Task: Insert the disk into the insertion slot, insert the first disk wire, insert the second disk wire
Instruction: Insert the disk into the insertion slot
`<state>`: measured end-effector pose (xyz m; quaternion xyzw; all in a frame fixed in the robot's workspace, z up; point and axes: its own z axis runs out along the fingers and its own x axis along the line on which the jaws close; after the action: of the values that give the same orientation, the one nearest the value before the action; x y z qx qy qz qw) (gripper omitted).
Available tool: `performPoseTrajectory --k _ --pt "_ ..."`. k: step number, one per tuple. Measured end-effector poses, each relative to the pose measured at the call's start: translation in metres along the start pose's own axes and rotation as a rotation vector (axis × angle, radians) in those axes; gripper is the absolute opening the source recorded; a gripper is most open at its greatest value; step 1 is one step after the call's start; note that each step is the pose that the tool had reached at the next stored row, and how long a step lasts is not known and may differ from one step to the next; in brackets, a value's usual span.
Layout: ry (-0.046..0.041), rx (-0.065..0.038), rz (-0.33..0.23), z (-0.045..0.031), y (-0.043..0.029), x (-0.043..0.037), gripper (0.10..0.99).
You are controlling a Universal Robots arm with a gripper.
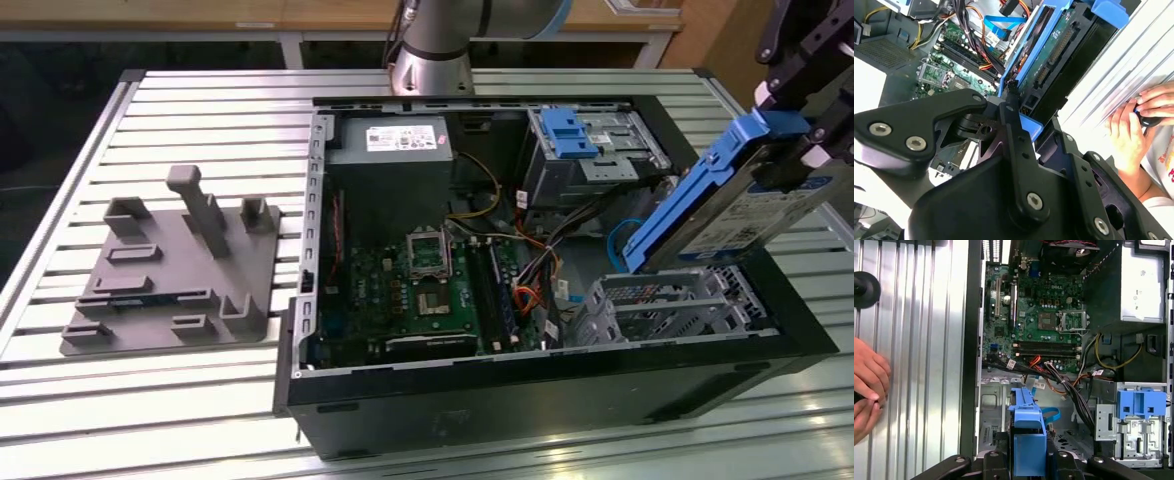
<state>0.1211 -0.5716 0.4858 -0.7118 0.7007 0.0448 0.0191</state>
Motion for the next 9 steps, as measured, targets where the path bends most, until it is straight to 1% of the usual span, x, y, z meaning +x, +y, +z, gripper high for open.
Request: performPoseTrajectory --k 9 --pt "-0.0002 0.0 0.0 0.0012 0.0 -0.0005 0.361"
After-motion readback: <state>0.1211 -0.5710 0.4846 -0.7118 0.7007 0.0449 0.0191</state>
